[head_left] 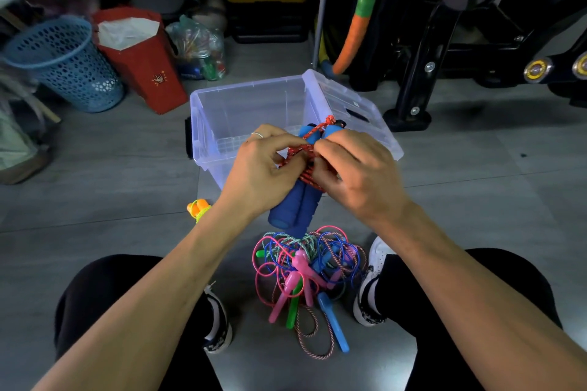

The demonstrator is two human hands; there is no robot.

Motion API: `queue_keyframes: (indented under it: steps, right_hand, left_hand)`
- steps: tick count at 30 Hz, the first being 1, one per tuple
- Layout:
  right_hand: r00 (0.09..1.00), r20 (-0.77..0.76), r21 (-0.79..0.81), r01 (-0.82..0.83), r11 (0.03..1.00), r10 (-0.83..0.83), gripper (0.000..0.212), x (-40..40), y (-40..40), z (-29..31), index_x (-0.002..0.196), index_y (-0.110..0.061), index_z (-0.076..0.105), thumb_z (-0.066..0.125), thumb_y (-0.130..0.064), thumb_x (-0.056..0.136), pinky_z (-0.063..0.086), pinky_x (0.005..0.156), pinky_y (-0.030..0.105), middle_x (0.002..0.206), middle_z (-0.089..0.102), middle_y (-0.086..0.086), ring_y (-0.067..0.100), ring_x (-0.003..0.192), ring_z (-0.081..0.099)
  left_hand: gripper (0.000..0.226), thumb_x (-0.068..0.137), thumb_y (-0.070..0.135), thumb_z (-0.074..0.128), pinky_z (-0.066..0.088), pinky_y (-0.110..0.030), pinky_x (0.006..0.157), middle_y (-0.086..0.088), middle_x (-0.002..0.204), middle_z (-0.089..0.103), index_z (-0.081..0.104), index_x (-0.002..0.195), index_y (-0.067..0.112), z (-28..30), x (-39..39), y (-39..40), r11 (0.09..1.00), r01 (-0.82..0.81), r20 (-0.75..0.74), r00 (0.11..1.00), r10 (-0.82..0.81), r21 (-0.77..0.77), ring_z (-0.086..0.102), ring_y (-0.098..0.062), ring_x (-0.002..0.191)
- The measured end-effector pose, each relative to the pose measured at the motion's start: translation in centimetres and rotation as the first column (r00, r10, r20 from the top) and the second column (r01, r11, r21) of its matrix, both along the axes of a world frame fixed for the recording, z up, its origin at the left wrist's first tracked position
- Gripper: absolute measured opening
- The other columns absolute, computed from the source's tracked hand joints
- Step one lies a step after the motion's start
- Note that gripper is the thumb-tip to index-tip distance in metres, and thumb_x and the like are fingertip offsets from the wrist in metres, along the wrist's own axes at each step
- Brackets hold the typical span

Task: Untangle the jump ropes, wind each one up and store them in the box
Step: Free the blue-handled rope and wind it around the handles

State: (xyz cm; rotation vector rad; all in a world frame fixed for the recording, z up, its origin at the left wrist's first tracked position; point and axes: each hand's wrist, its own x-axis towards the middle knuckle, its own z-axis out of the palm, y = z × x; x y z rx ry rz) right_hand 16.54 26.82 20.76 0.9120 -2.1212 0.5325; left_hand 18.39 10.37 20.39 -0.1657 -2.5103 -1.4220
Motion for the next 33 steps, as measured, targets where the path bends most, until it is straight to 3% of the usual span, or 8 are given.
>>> queue_keyframes:
  steps: [5,8,11,13,16,22,26,33]
  right_hand:
    - [0.974,0.196,0.010,-0.120,0.993,0.116,0.009,0.7,-0.1,0.5,0.081,0.001,0.061,0.057,-0.007,0.083,0.045,0.063,0.041,0.081,0.055,0.013,0.031,0.070,0.053]
    - [0.895,0.435,-0.021,-0.093,0.995,0.093,0.011,0.9,0.0,0.1,0.087,-0.007,0.055,0.052,-0.018,0.085,0.045,0.058,0.038,0.087,0.051,0.003,0.024,0.070,0.052]
    - [0.760,0.634,-0.171,-0.043,0.984,0.144,0.008,0.6,0.2,-0.3,0.090,-0.014,0.054,0.050,-0.019,0.085,0.039,0.056,0.028,0.073,0.047,-0.010,0.009,0.059,0.045]
    - [0.712,0.679,-0.263,0.005,0.965,0.181,0.011,0.5,0.2,-0.2,0.089,-0.013,0.058,0.048,-0.013,0.083,0.034,0.051,0.024,0.064,0.051,-0.003,0.013,0.053,0.042]
    - [0.608,0.739,-0.424,0.085,0.901,0.290,0.012,0.5,-0.1,0.2,0.085,-0.018,0.055,0.045,-0.013,0.084,0.040,0.053,0.035,0.064,0.053,0.012,0.025,0.055,0.049]
    - [0.348,0.750,-0.647,0.208,0.733,0.563,0.011,0.5,-1.1,0.7,0.076,-0.009,0.044,0.042,-0.017,0.084,0.043,0.059,0.028,0.065,0.046,0.007,0.019,0.063,0.045]
    - [0.490,0.788,-0.472,0.094,0.877,0.372,0.025,0.6,-0.8,0.2,0.072,-0.005,0.042,0.054,-0.016,0.093,0.030,0.050,0.021,0.054,0.037,-0.008,0.007,0.052,0.033]
    - [0.628,0.742,-0.255,-0.059,0.965,0.234,0.024,1.1,-0.3,-1.0,0.069,-0.008,0.045,0.057,-0.014,0.089,0.030,0.051,0.027,0.054,0.039,-0.004,0.012,0.053,0.036]
  left_hand:
    - [0.020,0.083,0.021,0.064,0.054,-0.039,0.085,0.006,0.097,0.069,0.073,0.080,0.039,0.1,-0.8,-1.0,0.962,-0.214,0.126,0.973,0.195,0.167,0.067,-0.011,0.088]
    - [0.020,0.085,0.019,0.064,0.053,-0.031,0.086,0.007,0.100,0.067,0.074,0.084,0.036,0.0,-0.7,-1.2,0.949,-0.279,0.127,0.957,0.262,0.143,0.065,-0.008,0.091]
    - [0.019,0.086,0.016,0.063,0.052,-0.023,0.077,0.009,0.100,0.067,0.071,0.088,0.033,-0.2,-0.3,-0.4,0.930,-0.326,0.114,0.944,0.310,0.168,0.065,-0.009,0.084]
    - [0.016,0.087,0.018,0.064,0.051,-0.022,0.075,0.009,0.102,0.068,0.067,0.100,0.026,-0.4,-0.2,0.1,0.902,-0.346,0.168,0.936,0.310,0.259,0.066,-0.008,0.082]
    - [0.031,0.088,0.024,0.067,0.051,-0.019,0.074,0.006,0.106,0.069,0.058,0.116,0.014,-0.2,0.2,1.3,0.807,-0.368,0.300,0.921,0.248,0.463,0.065,-0.005,0.087]
    - [0.033,0.090,0.037,0.063,0.054,-0.050,0.090,-0.013,0.108,0.071,0.063,0.116,0.017,-0.6,0.6,2.5,0.616,-0.312,0.453,0.888,-0.082,0.723,0.067,-0.030,0.098]
    - [0.016,0.095,0.023,0.059,0.059,-0.039,0.060,-0.009,0.074,0.069,0.058,0.103,0.009,-0.2,-0.3,1.2,0.797,-0.283,0.397,0.916,0.060,0.533,0.066,-0.028,0.066]
    - [0.024,0.096,0.023,0.058,0.058,-0.041,0.057,-0.017,0.080,0.071,0.058,0.109,0.002,-2.2,-0.4,-0.6,0.863,-0.311,0.477,0.874,0.095,0.398,0.067,-0.034,0.062]
